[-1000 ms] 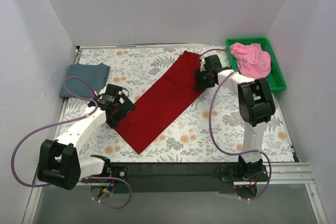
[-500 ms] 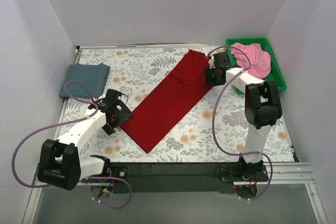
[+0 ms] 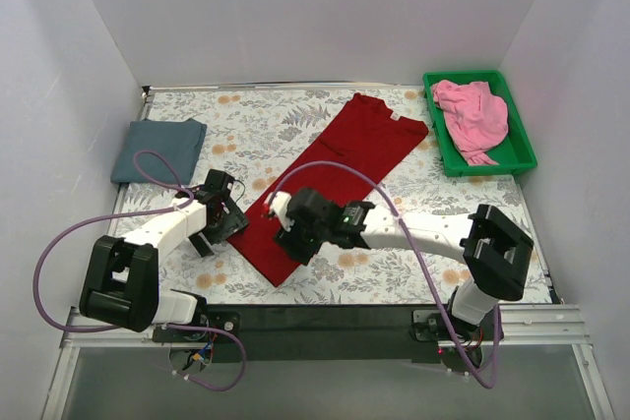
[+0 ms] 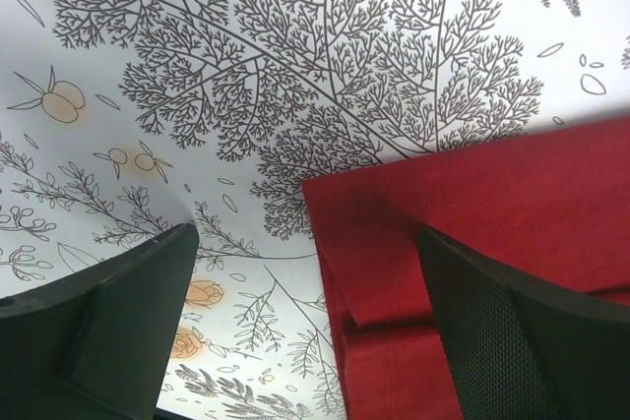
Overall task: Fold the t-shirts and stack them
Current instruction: Fold the tshirt
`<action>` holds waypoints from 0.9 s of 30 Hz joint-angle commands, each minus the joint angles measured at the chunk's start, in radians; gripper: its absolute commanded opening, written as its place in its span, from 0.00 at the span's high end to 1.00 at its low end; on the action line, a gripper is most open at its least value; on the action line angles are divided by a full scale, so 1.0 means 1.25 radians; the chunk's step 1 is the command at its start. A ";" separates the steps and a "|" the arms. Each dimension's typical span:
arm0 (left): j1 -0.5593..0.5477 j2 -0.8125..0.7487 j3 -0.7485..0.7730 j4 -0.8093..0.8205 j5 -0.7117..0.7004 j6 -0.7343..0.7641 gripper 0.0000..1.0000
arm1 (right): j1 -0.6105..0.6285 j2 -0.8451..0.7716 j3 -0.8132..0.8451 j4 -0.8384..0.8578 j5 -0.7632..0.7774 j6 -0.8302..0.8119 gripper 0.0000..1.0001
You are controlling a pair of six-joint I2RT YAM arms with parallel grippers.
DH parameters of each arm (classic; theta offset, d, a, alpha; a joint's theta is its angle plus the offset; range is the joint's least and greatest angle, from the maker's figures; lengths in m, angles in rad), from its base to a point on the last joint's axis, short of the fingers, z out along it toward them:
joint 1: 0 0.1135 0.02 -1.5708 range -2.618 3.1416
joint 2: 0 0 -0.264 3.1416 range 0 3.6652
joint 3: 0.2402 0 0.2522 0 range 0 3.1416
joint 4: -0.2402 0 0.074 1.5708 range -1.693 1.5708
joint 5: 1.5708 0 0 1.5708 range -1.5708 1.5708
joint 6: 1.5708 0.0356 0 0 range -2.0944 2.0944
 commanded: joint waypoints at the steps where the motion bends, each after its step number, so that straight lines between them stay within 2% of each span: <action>1: 0.002 -0.004 -0.011 0.037 0.006 0.019 0.14 | 0.075 0.031 0.007 0.029 0.041 -0.024 0.46; 5: 0.002 -0.002 -0.031 0.056 0.007 0.021 0.16 | 0.153 0.081 0.035 0.043 0.063 -0.059 0.45; 11: 0.001 0.019 -0.054 0.084 0.009 0.018 0.23 | 0.205 0.156 0.081 0.046 0.099 -0.087 0.44; 16: 0.002 0.026 -0.052 0.094 0.016 0.026 0.28 | 0.221 0.186 0.101 0.059 0.108 -0.105 0.43; 27: 0.002 0.024 -0.041 0.093 0.020 0.028 0.28 | 0.232 0.243 0.090 0.065 0.102 -0.118 0.45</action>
